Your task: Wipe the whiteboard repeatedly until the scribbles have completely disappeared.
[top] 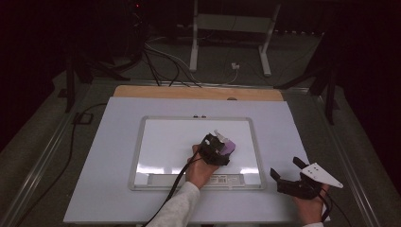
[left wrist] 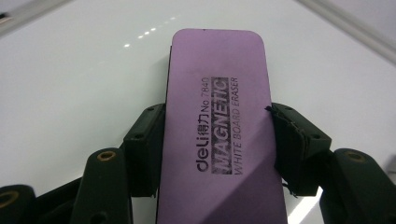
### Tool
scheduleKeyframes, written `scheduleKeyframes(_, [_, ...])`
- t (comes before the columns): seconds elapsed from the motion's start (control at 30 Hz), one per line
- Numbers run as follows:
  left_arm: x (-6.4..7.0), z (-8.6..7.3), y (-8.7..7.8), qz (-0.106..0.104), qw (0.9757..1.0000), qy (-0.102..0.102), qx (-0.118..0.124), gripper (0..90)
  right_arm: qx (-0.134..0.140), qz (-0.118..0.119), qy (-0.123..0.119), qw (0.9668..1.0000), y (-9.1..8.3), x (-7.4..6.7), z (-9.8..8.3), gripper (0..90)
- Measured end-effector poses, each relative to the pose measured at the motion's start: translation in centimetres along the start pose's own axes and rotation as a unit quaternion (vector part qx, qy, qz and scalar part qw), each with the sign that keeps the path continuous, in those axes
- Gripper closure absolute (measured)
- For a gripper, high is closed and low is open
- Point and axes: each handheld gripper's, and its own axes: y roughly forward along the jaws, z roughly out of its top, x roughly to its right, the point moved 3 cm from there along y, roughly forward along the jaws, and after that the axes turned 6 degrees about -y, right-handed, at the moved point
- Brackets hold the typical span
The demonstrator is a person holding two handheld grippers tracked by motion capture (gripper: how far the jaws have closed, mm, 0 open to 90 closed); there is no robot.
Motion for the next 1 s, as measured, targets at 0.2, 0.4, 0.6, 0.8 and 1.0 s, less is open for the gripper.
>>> scheduleKeyframes(0.2, [-2.0, 0.1, -0.2, 0.035, 0.9993, -0.017, -0.002, 41.8, 0.001, -0.001, 0.001, 1.0, -0.1, 0.1, 0.0, 0.3])
scheduleKeyframes(0.4, [-5.2, -0.2, -0.7, 0.063, 0.9967, -0.051, -0.001, 41.8, 0.002, -0.002, 0.001, 1.0, -0.1, 0.1, 0.0, 0.3])
scheduleKeyframes(0.6, [-7.9, -0.9, -1.5, 0.09, 0.9925, -0.083, 0.002, 41.8, 0.002, -0.002, 0.001, 1.0, -0.1, 0.1, 0.0, 0.3])
scheduleKeyframes(0.8, [-9.9, -1.6, -2.3, 0.109, 0.9883, -0.107, 0.004, 41.8, 0.001, -0.002, 0.001, 1.0, -0.1, 0.1, 0.0, 0.3])
scheduleKeyframes(1.0, [-11.2, -2.3, -3.0, 0.121, 0.9846, -0.126, 0.009, 41.8, 0.001, -0.002, 0.001, 1.0, -0.1, 0.1, 0.0, 0.3])
